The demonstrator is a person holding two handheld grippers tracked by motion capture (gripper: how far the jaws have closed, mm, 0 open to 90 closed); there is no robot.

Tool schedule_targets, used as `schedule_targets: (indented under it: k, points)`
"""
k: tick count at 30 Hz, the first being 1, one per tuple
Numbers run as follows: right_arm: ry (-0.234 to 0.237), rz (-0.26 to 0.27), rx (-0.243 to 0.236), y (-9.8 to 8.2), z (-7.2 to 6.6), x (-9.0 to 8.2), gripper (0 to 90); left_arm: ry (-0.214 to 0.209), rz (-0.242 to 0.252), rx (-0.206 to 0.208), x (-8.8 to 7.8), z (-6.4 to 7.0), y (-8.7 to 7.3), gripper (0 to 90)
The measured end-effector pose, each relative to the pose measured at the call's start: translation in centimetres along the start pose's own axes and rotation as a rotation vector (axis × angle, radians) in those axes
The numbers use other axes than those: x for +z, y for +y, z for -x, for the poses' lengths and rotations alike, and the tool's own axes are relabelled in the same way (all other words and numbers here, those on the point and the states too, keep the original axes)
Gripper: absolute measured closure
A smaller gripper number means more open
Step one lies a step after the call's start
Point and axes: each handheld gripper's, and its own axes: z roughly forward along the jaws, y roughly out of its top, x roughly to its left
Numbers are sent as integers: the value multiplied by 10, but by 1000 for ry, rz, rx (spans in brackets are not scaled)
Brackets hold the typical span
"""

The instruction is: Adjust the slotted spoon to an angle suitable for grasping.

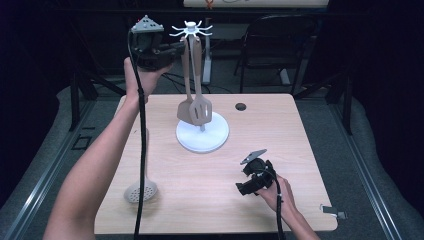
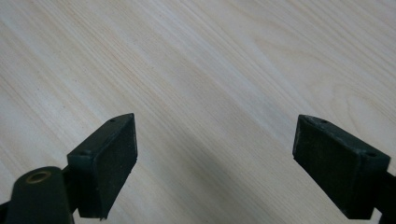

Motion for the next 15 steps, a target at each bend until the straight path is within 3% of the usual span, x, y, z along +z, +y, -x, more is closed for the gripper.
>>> schedule_targets:
  k: [6, 10, 15]
  points:
    - [-3, 0, 8, 0, -1, 1, 134, -6, 19, 7, 2, -3, 6, 859]
    - [-4, -7, 1, 0, 0, 0, 134, 26, 9, 27, 2, -1, 7, 862]
    - [-5, 2, 3, 0, 0, 1, 135, 50, 0, 18, 3, -7, 6, 862]
